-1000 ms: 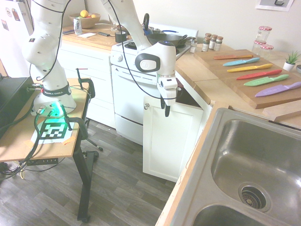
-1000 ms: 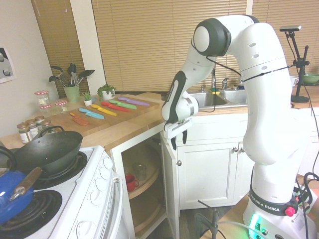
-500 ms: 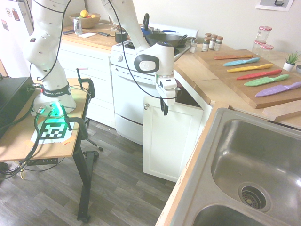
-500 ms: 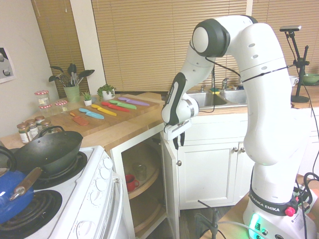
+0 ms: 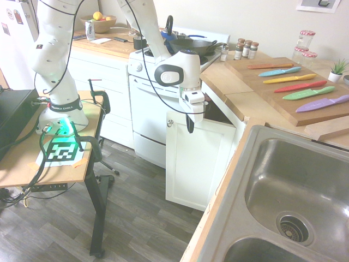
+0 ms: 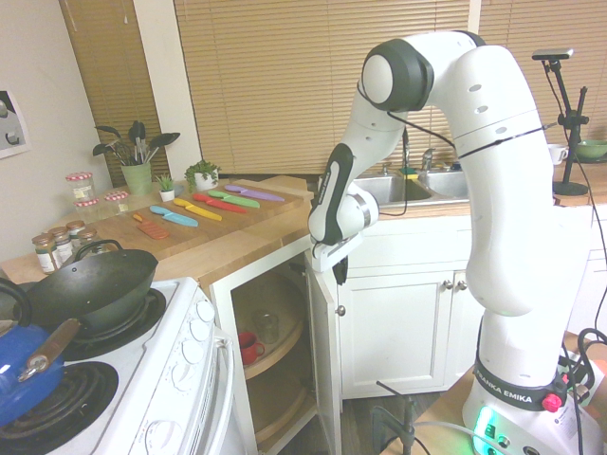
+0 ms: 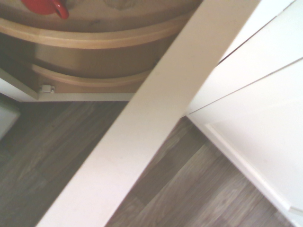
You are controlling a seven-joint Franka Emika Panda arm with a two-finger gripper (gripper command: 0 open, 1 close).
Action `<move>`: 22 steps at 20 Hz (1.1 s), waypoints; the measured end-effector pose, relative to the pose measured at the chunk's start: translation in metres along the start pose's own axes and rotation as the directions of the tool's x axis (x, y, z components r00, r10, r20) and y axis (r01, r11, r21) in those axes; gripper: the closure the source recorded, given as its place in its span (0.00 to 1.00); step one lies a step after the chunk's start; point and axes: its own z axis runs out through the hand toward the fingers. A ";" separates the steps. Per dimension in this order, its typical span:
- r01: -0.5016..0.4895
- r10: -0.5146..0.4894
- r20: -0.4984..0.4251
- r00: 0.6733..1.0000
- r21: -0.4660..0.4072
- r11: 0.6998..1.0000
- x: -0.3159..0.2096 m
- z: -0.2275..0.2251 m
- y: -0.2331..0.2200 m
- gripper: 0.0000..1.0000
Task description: Close the cabinet
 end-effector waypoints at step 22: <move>0.177 -0.178 -0.022 0.984 -0.034 0.984 -0.028 -0.031 -0.086 1.00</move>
